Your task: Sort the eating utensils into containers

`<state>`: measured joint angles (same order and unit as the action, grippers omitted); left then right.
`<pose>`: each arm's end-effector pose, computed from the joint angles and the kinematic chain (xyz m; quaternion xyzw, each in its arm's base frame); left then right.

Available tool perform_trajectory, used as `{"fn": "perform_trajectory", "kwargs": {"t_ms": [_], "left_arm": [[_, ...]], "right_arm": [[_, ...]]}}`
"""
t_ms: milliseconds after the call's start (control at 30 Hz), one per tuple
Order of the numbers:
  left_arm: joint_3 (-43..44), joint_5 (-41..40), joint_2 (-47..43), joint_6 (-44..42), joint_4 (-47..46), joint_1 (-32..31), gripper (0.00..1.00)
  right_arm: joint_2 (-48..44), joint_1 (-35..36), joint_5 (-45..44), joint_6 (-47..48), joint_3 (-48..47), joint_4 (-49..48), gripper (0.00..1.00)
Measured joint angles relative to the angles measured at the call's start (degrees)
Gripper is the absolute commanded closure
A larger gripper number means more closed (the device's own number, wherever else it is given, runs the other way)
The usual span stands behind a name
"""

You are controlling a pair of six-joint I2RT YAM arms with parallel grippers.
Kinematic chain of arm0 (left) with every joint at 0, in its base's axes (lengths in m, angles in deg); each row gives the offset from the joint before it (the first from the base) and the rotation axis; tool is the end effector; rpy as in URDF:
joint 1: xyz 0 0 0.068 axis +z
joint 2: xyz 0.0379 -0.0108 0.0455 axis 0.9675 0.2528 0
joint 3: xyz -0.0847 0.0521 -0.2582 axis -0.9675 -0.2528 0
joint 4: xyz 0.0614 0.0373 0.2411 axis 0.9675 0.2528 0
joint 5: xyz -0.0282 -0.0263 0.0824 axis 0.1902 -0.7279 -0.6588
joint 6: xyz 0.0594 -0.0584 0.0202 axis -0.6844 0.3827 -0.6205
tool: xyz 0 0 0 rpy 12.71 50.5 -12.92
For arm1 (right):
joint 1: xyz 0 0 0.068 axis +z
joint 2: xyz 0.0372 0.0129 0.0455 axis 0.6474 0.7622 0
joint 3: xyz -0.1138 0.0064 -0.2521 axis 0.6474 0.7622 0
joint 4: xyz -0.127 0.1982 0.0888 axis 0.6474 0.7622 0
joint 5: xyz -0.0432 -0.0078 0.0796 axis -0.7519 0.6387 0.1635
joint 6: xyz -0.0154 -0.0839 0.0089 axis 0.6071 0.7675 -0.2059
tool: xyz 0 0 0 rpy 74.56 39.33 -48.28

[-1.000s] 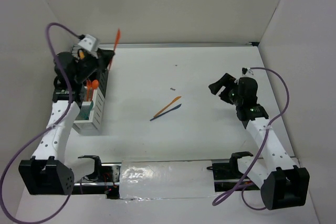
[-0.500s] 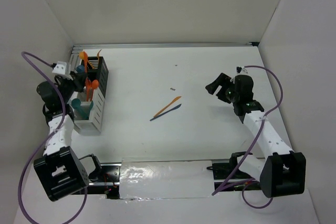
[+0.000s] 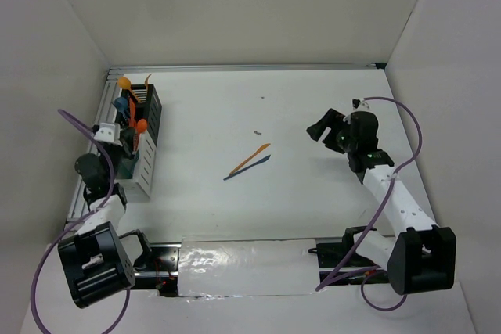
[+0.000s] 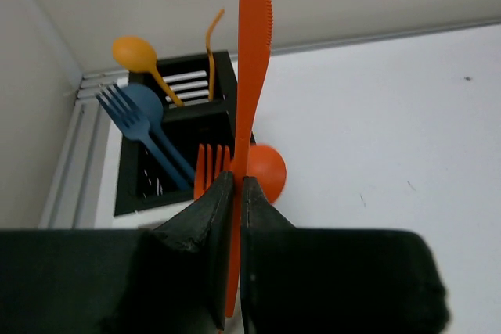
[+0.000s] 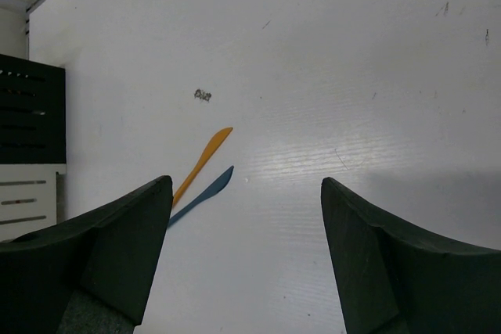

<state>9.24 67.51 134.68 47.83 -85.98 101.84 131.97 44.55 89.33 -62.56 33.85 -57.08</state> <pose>0.2250 0.0661 0.2454 0.0423 0.6560 -0.0428 0.7524 0.2621 0.0342 0.2488 0.1542 0.8411 0.2389 0.4601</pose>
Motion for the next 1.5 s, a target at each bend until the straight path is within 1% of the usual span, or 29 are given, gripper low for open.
{"fn": "perform_trajectory", "kwargs": {"t_ms": [33,67,100,167,200,233,333,433,533,567,633,733,800,833,867,900,933,1000,1067,1133,1200,1267,1400,1500], "left_arm": [[1.25,-0.22,-0.11,-0.02,0.94,-0.17,0.75],[2.93,-0.57,-0.15,0.0,2.16,-0.26,0.53],[4.39,-0.9,-0.15,-0.24,3.17,-0.35,0.43],[7.32,-1.25,-0.61,-0.09,5.51,-0.66,0.37],[8.61,-1.25,-1.14,-0.09,6.97,-0.87,0.31],[9.6,-1.2,-1.7,-0.17,8.26,-1.05,0.27],[12.76,-1.03,-4.22,-0.11,12.79,-1.68,0.22],[17.05,-0.35,-6.51,-0.26,19.06,-1.97,0.21],[24.26,2.21,-7.37,-1.9,27.3,-2.95,0.21],[27.41,4.02,-7.32,-2.64,30.14,-3.93,0.2],[33.22,10.16,-7.26,-3.78,35.08,-6.19,0.18],[38.27,20.46,-7.15,-4.57,39.45,-11.02,0.18],[39.28,23.47,-6.16,-5.07,43.25,-16.5,0.18],[39.58,23.8,-5.11,-5.81,45.59,-19.82,0.2],[40.04,23.41,-3.52,-6.25,48.11,-23.45,0.23],[40.74,22.32,-1.38,-6.88,51.12,-27.47,0.23],[41.9,20.11,1.29,-7.82,54.16,-31.12,0.25],[44.78,16.02,8.35,-8.63,59.19,-38.34,0.25],[46.95,11.54,15.12,-9.16,63.32,-44.41,0.25],[48.5,7.17,19.98,-9.33,66.38,-48.96,0.26],[50.1,2.8,23.93,-9.57,68.19,-52.39,0.27],[52.96,-0.42,28.33,-10.49,69.9,-54.25,0.3],[59.74,-5.49,37.92,-12.26,72.76,-55.47,0.33],[62.51,-10.21,43.23,-13.51,75.08,-56.68,0.32]], "right_arm": [[-0.42,0.0,0.0,0.0,0.0,0.0,0.17],[-0.76,0.0,-0.02,0.0,0.0,0.0,0.17],[-1.14,0.0,0.0,0.0,0.0,0.0,0.17],[-1.53,-0.02,0.04,-0.02,0.0,-0.02,0.17],[-1.62,-0.02,0.04,-0.02,0.0,0.0,0.17],[-1.66,-0.02,0.04,0.0,0.0,0.0,0.17],[-1.88,-0.02,0.04,0.0,0.0,0.04,0.17],[-2.4,-0.09,0.04,0.0,0.0,0.15,0.17],[-2.86,-0.13,0.02,-0.02,-0.04,0.28,0.16],[-2.93,-0.13,0.02,-0.04,-0.07,0.31,0.16],[-2.99,-0.13,-0.07,-0.09,-0.09,0.37,0.16],[-3.02,-0.13,-0.48,-0.31,-0.09,0.9,0.15],[-3.04,-0.13,-0.94,-0.5,-0.09,1.36,0.15],[-3.1,-0.15,-1.22,-0.59,-0.09,1.64,0.15],[-3.26,-0.22,-1.51,-0.74,-0.09,2.05,0.15],[-3.43,-0.26,-1.88,-0.92,-0.07,2.34,0.15],[-3.65,-0.31,-2.14,-0.98,-0.04,2.54,0.14],[-4.2,-0.33,-2.64,-1.14,0.04,2.86,0.14],[-4.74,-0.42,-3.06,-1.22,0.17,3.26,0.14],[-5.14,-0.42,-3.26,-1.33,0.37,3.43,0.15],[-5.27,-0.44,-3.28,-1.31,0.5,3.5,0.15],[-5.66,-0.5,-3.28,-1.31,0.96,3.61,0.15],[-7.23,-0.68,-4.35,-0.72,1.29,4.76,0.16],[-8.81,-0.83,-5.4,-0.42,1.42,5.09,0.16]]}}
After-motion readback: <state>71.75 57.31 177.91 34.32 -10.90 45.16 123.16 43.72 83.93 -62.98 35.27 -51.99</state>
